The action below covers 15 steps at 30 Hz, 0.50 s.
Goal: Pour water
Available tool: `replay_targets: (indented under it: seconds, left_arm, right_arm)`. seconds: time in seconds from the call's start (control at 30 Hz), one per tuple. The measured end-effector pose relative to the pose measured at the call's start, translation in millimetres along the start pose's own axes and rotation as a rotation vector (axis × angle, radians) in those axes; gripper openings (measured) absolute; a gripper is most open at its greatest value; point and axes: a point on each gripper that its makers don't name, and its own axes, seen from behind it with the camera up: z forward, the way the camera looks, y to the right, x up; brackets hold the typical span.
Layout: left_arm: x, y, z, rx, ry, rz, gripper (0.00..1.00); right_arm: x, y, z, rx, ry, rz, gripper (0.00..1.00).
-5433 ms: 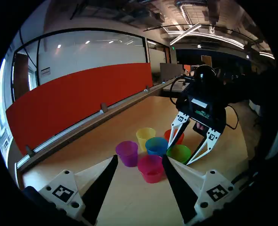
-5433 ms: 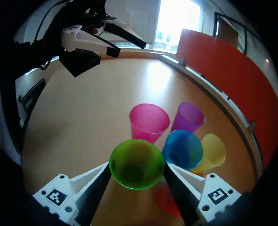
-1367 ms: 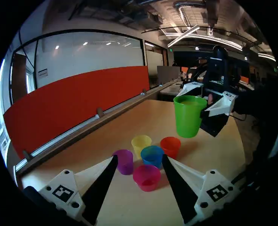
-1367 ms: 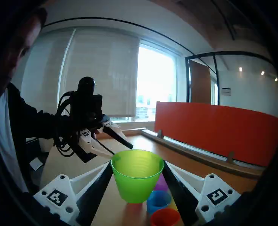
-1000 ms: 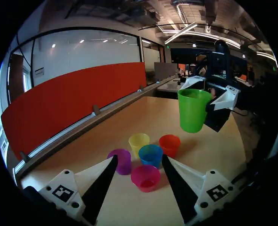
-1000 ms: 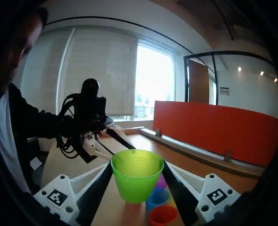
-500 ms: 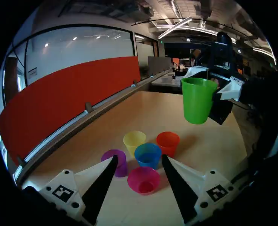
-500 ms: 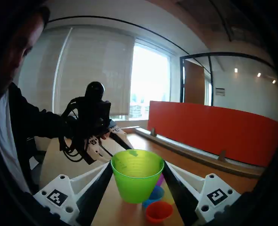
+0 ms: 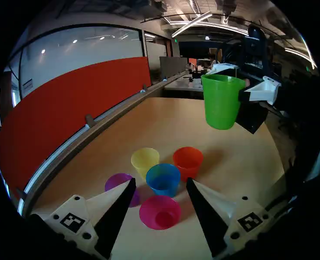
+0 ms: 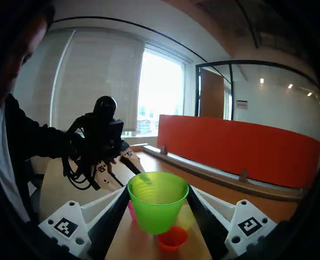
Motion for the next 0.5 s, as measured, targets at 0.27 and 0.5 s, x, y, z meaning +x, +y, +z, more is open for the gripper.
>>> replay_targets:
  seconds: [0.27, 0.5]
  left_arm:
    - [-8.2, 1.2, 17.2, -0.018, -0.041, 0.01, 0.86]
    - [-13.5, 1.5, 28.5, -0.028, -0.071, 0.023, 0.86]
  right_arm:
    - [-4.0, 17.0, -7.1, -0.064, -0.011, -0.002, 0.93]
    - [-4.8, 24.9, -11.6, -0.091, -0.014, 0.002, 0.93]
